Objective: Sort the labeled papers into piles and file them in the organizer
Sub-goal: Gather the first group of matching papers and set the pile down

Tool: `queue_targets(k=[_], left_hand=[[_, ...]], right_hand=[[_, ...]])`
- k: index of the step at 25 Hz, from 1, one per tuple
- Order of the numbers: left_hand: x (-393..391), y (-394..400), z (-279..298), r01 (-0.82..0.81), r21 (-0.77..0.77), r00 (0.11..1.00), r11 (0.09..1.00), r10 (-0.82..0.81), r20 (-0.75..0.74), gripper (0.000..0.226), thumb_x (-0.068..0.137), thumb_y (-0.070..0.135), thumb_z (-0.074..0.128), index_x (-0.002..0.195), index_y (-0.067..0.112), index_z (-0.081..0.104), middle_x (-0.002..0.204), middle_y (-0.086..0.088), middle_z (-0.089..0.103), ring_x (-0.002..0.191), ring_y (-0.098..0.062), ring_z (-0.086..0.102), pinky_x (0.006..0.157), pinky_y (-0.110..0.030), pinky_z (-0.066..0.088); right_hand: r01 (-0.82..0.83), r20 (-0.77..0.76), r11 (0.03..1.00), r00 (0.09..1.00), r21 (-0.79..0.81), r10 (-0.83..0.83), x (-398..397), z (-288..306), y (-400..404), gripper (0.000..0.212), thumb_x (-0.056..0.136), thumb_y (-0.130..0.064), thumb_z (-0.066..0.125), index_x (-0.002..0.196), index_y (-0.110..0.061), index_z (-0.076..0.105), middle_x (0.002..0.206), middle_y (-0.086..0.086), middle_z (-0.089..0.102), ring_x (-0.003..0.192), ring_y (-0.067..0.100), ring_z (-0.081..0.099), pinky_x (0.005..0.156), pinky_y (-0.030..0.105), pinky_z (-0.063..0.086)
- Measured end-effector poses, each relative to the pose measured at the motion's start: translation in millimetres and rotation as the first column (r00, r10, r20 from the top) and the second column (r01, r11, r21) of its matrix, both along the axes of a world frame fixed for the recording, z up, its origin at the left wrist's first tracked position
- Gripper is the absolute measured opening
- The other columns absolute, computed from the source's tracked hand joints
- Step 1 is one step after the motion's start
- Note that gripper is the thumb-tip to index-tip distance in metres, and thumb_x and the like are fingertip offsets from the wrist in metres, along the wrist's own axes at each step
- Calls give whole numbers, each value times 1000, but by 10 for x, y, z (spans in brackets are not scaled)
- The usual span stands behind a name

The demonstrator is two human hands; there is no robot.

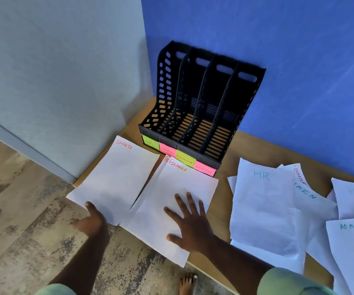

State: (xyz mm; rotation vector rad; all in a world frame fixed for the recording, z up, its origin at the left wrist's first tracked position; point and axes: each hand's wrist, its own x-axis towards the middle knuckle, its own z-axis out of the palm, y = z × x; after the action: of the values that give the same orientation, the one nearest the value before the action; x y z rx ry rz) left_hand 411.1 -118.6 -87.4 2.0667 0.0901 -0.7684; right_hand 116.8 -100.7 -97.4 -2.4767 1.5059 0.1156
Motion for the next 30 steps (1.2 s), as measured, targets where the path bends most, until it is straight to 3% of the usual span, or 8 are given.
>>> queue_targets(k=[6,11,16,19,21,25,27,30], left_hand=[[-665,729,-226,358,-260,865,897,-424,-270,73,90,68,43,135,12,54,133,-13,62,121,-33,58,100,-47,48],[-779,733,-207,352,-183,888,918,-389,-246,15,92,18,67,95,3,66,96,-16,73,92,-31,71,57,-29,58],[-699,723,-204,350,-148,895,925,-377,-237,8,94,14,64,99,8,65,99,-18,71,92,-33,70,67,-37,60],[-687,721,-216,340,-156,900,927,-369,-232,4,93,14,65,93,10,65,99,-20,70,93,-35,70,69,-37,59],[-694,729,-216,336,-166,901,927,-368,-231,8,93,14,66,86,12,63,97,-22,70,93,-37,70,68,-36,59],[-726,737,-180,334,-187,897,924,-373,-239,12,94,12,64,83,17,62,93,-17,70,97,-38,69,73,-38,58],[-718,729,-174,320,-200,894,926,-365,-259,6,95,15,64,89,13,63,99,-20,69,96,-36,68,72,-38,58],[-645,665,-122,281,-234,898,931,-340,-278,29,98,26,60,111,0,61,108,-23,68,94,-34,68,70,-38,61]], right_hand=[[-18,-36,1000,999,5,19,138,48,-75,84,82,-87,37,156,-50,22,173,0,2,159,32,3,118,72,10],[-21,-33,1000,999,11,21,178,63,-110,83,82,-86,38,156,-50,25,172,0,3,159,33,5,117,73,13],[-10,-5,1000,1000,-2,10,212,97,-98,80,84,-85,37,155,-48,29,173,-2,5,159,31,4,119,71,13],[153,86,988,985,-16,-151,235,163,-25,72,88,-79,40,149,-43,41,170,-3,19,158,26,16,121,63,24],[413,166,911,898,1,-408,254,195,84,67,89,-71,48,145,-36,46,163,0,34,149,24,35,114,50,41],[825,161,488,461,284,-873,277,197,244,72,91,-56,57,144,-12,36,147,16,43,126,29,53,101,39,54],[815,159,432,403,385,-901,314,222,221,69,93,-49,59,142,-8,35,146,18,43,124,30,54,101,37,53],[787,197,429,382,442,-903,373,282,111,61,95,-41,61,140,-5,39,143,19,45,123,31,55,101,37,51]])
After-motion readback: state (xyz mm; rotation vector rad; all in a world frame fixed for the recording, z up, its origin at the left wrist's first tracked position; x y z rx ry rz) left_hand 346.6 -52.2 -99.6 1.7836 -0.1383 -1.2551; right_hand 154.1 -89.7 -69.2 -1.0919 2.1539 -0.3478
